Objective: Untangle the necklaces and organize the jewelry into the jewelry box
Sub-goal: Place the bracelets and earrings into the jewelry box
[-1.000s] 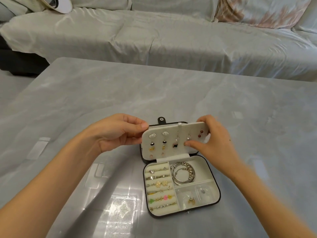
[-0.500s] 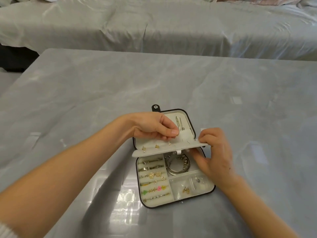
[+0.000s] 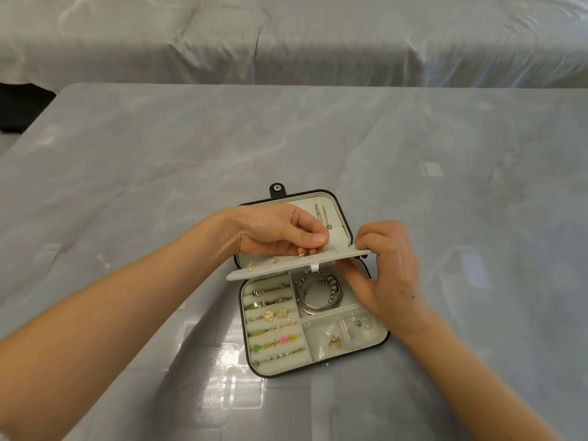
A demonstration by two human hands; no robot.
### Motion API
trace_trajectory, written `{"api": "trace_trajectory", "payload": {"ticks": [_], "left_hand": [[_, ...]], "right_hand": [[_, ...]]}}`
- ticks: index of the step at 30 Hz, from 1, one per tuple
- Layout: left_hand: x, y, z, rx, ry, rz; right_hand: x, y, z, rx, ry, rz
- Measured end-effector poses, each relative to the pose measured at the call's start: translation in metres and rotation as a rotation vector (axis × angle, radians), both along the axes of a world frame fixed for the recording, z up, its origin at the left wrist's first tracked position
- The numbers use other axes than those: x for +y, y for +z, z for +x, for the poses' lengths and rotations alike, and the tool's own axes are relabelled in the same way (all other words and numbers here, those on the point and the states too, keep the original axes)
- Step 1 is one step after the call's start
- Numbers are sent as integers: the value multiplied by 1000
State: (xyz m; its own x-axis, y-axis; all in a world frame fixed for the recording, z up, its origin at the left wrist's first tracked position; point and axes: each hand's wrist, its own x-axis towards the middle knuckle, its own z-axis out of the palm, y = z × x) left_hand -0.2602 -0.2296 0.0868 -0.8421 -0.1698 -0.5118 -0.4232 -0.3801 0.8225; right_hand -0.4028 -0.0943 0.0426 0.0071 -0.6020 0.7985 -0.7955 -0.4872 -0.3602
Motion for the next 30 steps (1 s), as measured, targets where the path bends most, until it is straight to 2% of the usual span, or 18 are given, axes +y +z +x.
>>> {"api": "trace_trajectory", "payload": {"ticks": [13, 21, 30], "left_hand": [[5, 1, 2, 12, 49, -73], [10, -1, 6, 53, 92, -206], [10, 15, 4, 2, -85, -459]], "right_hand": [[1, -1, 0, -5, -26, 4], [2, 0, 1, 2, -45, -7], [2, 0, 1, 36, -47, -24]]}}
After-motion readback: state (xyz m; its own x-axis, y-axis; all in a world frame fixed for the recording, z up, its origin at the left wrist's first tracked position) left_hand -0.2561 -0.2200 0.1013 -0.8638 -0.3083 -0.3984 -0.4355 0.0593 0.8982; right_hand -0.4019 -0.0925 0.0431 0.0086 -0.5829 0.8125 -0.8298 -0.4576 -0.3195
